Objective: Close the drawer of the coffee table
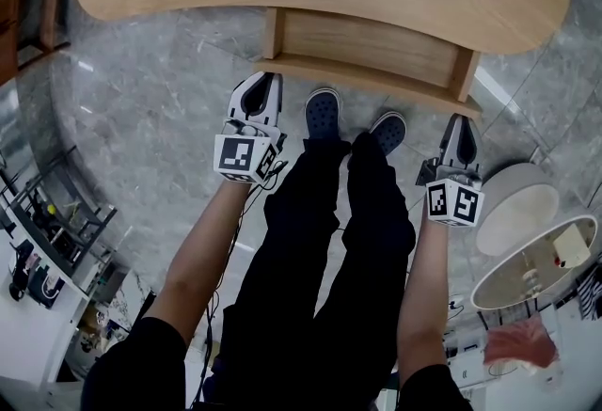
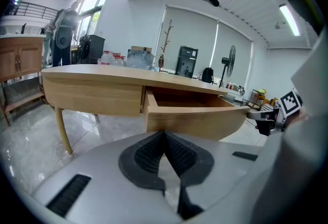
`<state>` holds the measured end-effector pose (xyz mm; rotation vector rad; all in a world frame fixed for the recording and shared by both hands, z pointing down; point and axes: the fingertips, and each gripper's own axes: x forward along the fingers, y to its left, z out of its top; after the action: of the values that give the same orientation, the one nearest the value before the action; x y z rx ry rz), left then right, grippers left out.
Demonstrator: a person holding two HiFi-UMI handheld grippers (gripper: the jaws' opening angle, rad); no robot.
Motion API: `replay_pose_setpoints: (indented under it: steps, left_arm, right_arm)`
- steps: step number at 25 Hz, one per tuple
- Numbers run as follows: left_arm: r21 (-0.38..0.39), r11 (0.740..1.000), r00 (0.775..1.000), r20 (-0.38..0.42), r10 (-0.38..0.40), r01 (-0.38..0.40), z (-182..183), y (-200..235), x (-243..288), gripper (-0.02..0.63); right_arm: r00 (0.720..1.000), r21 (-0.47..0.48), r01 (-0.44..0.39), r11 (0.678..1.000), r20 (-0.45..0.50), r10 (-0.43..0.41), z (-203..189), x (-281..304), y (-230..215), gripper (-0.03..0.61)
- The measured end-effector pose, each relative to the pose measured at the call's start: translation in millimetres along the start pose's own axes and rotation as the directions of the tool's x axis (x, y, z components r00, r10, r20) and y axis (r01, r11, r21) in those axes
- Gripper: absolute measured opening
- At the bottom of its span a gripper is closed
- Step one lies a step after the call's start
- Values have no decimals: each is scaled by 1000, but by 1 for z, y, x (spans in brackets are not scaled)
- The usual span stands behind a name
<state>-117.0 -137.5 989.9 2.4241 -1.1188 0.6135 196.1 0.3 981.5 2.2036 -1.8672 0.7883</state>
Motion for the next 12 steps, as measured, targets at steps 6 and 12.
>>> replay_pose_setpoints:
  steps: [6, 12]
  left_arm:
    - [14, 1000, 1000, 0, -13, 13, 5, 1, 5, 25]
    - [13, 1000, 1000, 5, -12, 12, 11, 1, 16, 25]
  right_arm:
    - [1000, -6, 22, 1000, -1, -22, 6, 7, -2, 26]
    - [1000, 9, 26, 1000, 10, -26, 12, 17, -8, 26]
